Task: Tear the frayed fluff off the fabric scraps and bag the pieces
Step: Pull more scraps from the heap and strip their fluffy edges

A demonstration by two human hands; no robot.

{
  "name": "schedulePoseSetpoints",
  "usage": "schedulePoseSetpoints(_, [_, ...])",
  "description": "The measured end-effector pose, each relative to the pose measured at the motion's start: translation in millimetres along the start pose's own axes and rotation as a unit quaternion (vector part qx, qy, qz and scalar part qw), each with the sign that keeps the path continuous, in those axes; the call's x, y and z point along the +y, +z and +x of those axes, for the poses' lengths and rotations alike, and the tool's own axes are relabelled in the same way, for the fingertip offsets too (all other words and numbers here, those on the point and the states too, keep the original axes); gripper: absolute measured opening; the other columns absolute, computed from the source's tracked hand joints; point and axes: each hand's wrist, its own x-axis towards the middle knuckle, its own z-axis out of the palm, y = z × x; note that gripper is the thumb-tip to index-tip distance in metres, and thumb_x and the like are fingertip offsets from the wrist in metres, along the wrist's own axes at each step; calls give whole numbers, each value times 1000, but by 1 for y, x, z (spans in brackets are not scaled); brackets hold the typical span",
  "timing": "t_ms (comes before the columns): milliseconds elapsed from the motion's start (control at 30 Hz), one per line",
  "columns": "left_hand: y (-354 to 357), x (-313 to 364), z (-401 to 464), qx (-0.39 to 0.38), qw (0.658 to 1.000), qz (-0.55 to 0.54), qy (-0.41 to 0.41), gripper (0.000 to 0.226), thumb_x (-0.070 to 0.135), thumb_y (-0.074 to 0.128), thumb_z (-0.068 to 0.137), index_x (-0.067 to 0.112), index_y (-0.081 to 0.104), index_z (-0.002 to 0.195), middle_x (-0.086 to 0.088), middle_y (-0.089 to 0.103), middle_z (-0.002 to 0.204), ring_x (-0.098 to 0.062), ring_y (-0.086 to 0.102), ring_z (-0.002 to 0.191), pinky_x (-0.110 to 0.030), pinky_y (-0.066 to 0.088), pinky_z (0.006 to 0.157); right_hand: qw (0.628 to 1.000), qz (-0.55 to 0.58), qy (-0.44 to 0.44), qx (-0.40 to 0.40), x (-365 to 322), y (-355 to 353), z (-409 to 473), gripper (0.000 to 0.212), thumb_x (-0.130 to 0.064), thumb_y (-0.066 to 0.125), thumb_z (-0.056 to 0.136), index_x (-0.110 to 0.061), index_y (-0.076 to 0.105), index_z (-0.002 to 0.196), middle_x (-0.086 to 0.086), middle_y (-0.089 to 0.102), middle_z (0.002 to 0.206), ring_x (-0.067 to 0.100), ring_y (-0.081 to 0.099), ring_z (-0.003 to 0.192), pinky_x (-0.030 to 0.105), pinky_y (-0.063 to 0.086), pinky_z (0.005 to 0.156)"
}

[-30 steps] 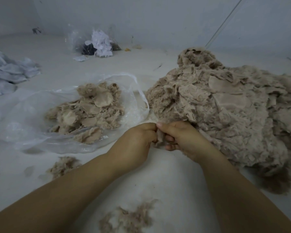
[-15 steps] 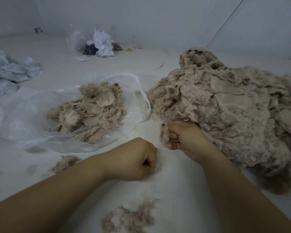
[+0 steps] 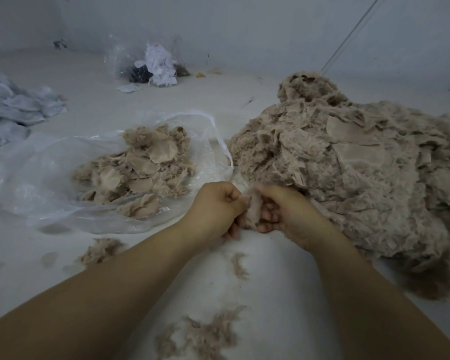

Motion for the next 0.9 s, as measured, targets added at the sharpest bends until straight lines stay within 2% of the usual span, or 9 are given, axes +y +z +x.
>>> schedulePoseSetpoints(67, [3,-3,1,12,999,-37,-18,28,11,59,97,12,56,69,-5,59,48,-16,50,32,-18,31,34,996,-69,-23,-42,2,-2,0,36,-43,67,87,-7,66,82,-5,50,54,5,52,50,21,50,52])
schedulePoseSetpoints(200, [3,-6,1,-3,988,-143,-51,30,9,54,95,12,57,66,-8,54,50,-19,45,33,-19,29,36,995,-97,-23,-33,1,-2,1,22,-15,61,92,5,66,84,-1,46,55,5,47,48,20,50,51])
schedulePoseSetpoints(300, [1,-7,3,-4,977,-204,-66,35,14,51,96,12,56,61,-12,50,48,-21,40,33,-20,28,36,999,-43,3,2,1,-1,4,29,-8,50,93,-10,58,65,-2,43,49,10,43,47,23,51,49])
schedulePoseSetpoints(367, [0,-9,2,-14,975,-212,-71,35,14,51,95,11,54,61,-13,50,48,-21,40,33,-20,27,36,1000,-10,6,8,0,-1,3,32,-17,54,94,-14,68,65,3,47,55,9,48,46,24,51,48])
schedulePoseSetpoints(467, [-1,-10,1,-38,982,-176,-65,28,16,55,94,8,55,68,-13,50,48,-22,41,34,-21,29,36,996,-63,-28,-51,2,-1,1,33,-41,65,88,-12,74,77,11,54,69,11,56,57,22,50,50])
schedulePoseSetpoints(533, [-2,-11,1,-43,980,-181,-67,28,13,56,93,8,55,65,-14,49,48,-22,39,36,-22,28,36,995,-88,-33,-45,5,-2,2,33,-32,69,88,1,69,87,13,57,72,12,56,61,21,49,51])
schedulePoseSetpoints(600, [-4,-11,3,-47,976,-199,-68,31,10,53,92,8,53,61,-14,47,47,-23,37,36,-24,25,37,997,-74,-22,-17,4,0,4,19,-16,61,94,1,65,87,11,54,66,11,54,53,22,49,47])
schedulePoseSetpoints(800, [-5,-8,10,-54,985,-150,-69,24,29,63,94,9,53,84,-11,53,53,-21,44,35,-19,29,33,997,-70,-17,-22,2,2,2,45,-10,55,97,-14,50,53,-3,40,43,8,44,39,22,50,46])
schedulePoseSetpoints(900, [-2,-9,14,-27,986,-147,-71,29,29,52,101,10,53,80,-9,51,48,-19,42,32,-18,25,30,997,-70,-11,-33,1,2,1,56,-5,53,96,-18,54,42,-2,41,41,11,44,39,23,51,47])
